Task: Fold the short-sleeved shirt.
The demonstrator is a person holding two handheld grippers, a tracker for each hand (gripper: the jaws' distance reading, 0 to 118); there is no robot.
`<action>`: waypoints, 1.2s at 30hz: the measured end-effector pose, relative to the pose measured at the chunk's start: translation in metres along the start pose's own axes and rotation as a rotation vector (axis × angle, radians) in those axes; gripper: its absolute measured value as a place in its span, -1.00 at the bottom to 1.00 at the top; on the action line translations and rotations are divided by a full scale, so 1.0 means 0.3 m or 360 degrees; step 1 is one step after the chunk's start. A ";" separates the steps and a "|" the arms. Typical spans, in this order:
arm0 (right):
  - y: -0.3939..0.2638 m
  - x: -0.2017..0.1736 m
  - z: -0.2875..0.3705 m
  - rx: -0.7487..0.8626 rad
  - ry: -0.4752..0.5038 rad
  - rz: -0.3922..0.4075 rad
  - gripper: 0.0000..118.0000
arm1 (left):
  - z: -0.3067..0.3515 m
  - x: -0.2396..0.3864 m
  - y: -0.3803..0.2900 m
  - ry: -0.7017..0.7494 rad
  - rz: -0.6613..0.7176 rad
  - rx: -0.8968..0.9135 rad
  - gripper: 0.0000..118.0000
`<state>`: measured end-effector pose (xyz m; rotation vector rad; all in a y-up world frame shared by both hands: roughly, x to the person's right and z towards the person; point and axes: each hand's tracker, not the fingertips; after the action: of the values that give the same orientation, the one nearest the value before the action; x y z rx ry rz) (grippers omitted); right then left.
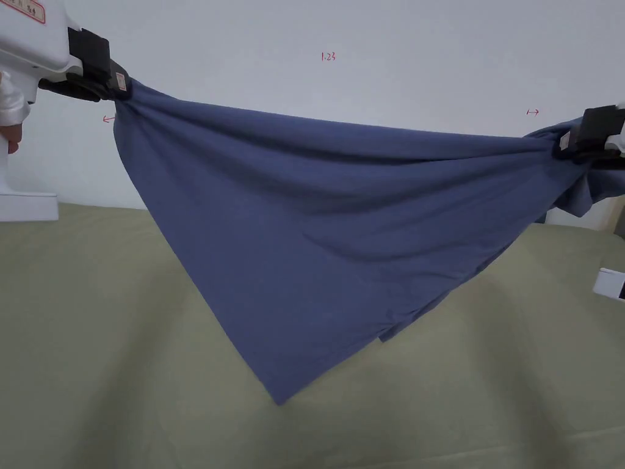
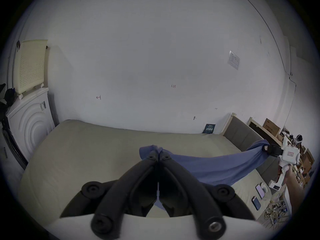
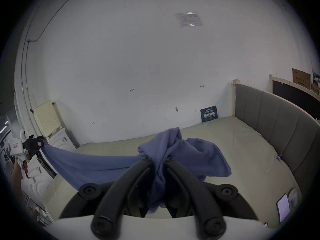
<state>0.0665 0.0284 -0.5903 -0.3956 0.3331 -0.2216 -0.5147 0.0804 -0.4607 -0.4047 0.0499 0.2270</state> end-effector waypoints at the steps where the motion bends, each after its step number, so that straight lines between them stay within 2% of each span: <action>1: -0.006 0.001 -0.001 -0.0002 -0.0002 0.0004 -0.87 | 0.000 -0.004 -0.008 -0.0006 0.0002 -0.0003 -1.00; 8: -0.088 0.039 0.003 -0.0039 0.0009 -0.0004 -0.87 | -0.039 -0.085 -0.112 -0.0058 0.0082 -0.0029 -1.00; 12: -0.169 0.079 0.003 -0.0094 -0.0003 -0.0078 -0.87 | -0.061 -0.118 -0.219 -0.0118 0.0163 -0.0118 -1.00; 14: -0.208 0.100 0.010 -0.0129 -0.0010 -0.0075 -0.87 | -0.064 -0.134 -0.270 -0.0122 0.0166 -0.0147 -1.00; 26: -0.586 0.251 0.186 -0.0356 -0.0034 -0.0116 -0.87 | 0.081 -0.139 -0.747 -0.0238 0.0320 -0.0390 -1.00; 36: -0.867 0.333 0.351 -0.0544 -0.0095 -0.0093 -0.87 | 0.327 -0.116 -1.138 -0.0193 0.0408 -0.0576 -1.00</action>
<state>0.1584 -0.1974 -0.4190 -0.7485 0.3008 -0.2098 -0.4701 -0.1935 -0.2360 -0.7453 -0.0603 0.5168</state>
